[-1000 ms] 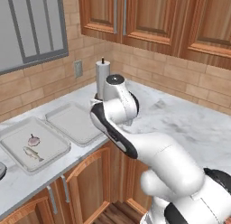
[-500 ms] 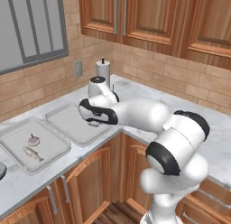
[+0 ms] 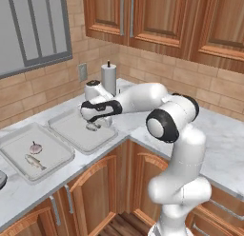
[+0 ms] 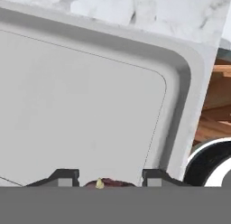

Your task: Place one garlic and one fish in each tupperware on the nearby counter, to pack two identical lunches.

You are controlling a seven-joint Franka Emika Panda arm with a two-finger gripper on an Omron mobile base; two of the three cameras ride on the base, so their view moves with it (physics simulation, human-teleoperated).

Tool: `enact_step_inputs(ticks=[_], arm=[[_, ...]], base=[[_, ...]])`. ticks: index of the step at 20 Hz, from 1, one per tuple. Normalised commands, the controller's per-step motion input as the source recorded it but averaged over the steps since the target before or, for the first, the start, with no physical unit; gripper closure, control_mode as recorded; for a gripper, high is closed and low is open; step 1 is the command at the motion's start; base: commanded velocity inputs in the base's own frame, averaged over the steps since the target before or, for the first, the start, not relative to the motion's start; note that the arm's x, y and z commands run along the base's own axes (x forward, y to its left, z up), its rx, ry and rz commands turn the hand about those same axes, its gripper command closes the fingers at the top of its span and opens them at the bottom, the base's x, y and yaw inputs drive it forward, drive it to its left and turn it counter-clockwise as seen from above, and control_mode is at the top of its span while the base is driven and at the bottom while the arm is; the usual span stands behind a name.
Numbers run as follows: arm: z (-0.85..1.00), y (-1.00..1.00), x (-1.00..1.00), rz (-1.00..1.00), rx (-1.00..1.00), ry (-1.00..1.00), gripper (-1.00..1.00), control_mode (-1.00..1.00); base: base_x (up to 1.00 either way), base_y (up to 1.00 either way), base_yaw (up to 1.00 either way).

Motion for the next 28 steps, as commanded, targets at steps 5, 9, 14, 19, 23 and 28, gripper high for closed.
enact_step_inputs(ticks=[5, 9, 14, 19, 23, 28], arm=[[-0.85, 0.00, 0.90, -0.01, 0.00, 0.02, 1.00, -1.00], [-0.24, 0.38, 1.00, -0.21, 0.00, 0.00, -1.00, -1.00], [0.00, 0.09, 0.41, -0.10, 0.03, 0.00, -1.00, -1.00], [0.13, -0.08, -0.18, 0.00, 0.00, 0.00, -1.00, -1.00], [0.25, -0.64, -0.99, 0.02, 0.03, -0.11, -1.00, -1.00], [0.96, -0.65, -1.00, 0.08, 0.00, -0.31, -1.00, -1.00]], base=[[0.00, 0.00, 0.00], [0.00, 0.00, 0.00], [0.00, 0.00, 0.00], [0.00, 0.00, 0.00], [0.00, 0.00, 0.00], [0.00, 0.00, 0.00]])
